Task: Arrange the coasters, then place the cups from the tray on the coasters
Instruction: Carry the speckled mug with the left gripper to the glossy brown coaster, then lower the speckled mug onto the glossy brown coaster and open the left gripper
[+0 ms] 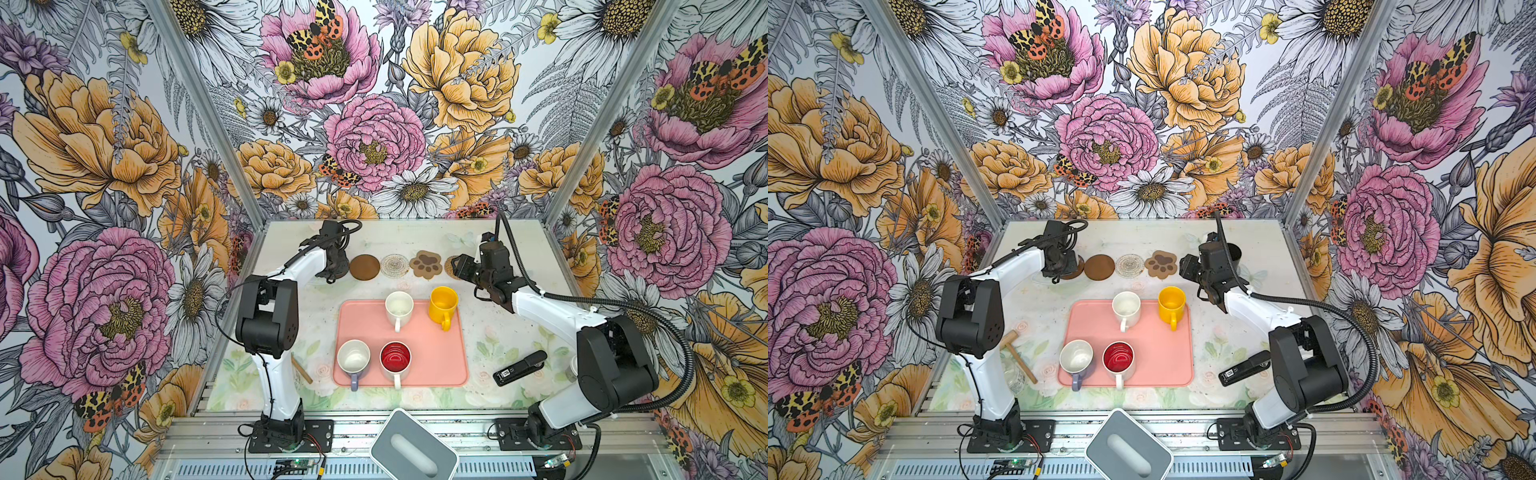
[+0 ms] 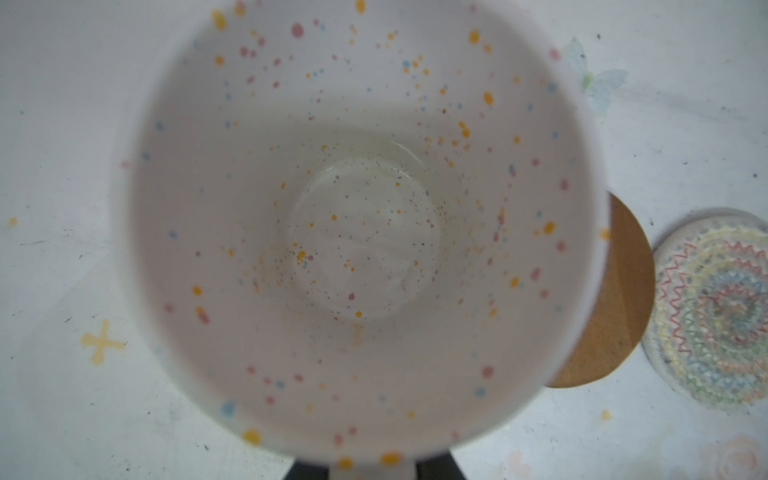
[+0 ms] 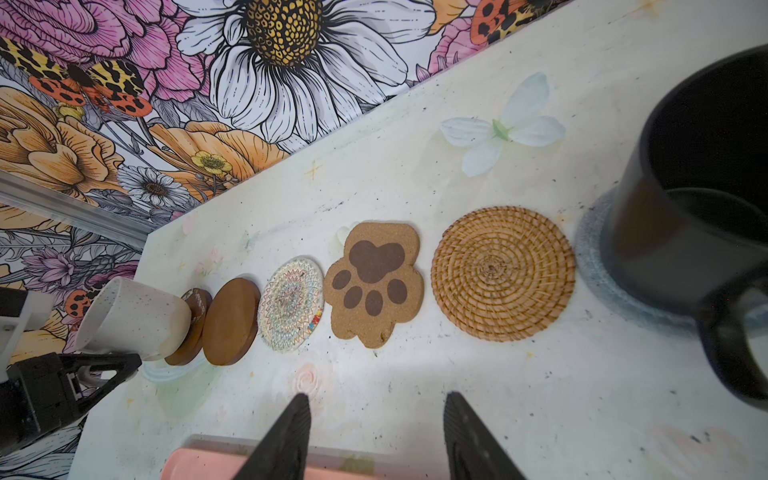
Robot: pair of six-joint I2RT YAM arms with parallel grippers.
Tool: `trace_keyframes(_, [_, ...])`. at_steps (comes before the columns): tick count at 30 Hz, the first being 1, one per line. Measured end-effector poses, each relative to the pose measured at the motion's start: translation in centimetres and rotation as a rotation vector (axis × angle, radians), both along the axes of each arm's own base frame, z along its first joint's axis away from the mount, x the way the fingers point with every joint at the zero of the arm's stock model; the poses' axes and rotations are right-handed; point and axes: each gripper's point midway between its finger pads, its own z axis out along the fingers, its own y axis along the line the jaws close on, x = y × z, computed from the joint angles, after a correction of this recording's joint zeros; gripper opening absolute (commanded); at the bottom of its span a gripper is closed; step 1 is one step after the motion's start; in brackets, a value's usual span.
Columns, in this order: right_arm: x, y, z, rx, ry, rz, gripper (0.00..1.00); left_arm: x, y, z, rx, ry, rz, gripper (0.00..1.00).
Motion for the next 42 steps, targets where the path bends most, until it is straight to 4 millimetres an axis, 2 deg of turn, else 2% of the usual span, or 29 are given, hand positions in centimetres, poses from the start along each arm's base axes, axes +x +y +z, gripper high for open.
trace_keyframes(10, [0.04,0.07,-0.07,0.001,0.002,0.003,0.54,0.65,-0.17,-0.15,-0.009,-0.008,-0.002,0.0])
trace_keyframes(31, [0.23,0.36,0.01,0.008,0.003,0.014,0.54,0.68,-0.53,-0.43,-0.004,-0.016,-0.011,0.0])
trace_keyframes(42, [0.22,0.4,0.01,0.009,0.003,0.015,0.54,0.57,-0.58,-0.61,0.03,-0.019,-0.021,0.12])
